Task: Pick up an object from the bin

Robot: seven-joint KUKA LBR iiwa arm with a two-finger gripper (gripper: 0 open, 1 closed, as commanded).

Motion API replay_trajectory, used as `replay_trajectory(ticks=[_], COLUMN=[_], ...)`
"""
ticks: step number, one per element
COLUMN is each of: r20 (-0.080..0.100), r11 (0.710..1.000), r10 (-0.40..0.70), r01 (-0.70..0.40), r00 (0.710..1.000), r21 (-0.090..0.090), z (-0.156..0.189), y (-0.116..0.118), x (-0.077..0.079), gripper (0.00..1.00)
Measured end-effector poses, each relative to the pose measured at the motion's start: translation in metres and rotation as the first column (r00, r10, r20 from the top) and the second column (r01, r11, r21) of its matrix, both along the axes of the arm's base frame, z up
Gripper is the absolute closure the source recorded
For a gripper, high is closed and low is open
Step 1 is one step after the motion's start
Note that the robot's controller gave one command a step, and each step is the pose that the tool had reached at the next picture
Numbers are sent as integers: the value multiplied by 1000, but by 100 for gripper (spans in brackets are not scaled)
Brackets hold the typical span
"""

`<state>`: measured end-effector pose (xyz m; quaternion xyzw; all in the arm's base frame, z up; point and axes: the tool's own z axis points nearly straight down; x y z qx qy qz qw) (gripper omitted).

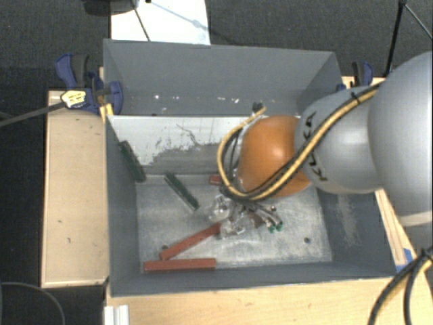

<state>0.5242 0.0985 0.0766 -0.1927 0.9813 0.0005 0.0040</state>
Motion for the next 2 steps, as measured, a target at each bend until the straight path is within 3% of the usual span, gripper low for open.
replay_trajectory(ticks=[1, 2], r20=[0, -1], r11=[1000, 1000], r10=[-1, -15], r01=[1, 15], r00=[1000, 1000], r21=[0, -1], z=[0, 135], y=[0, -4], x=[0, -12], gripper=[100, 100])
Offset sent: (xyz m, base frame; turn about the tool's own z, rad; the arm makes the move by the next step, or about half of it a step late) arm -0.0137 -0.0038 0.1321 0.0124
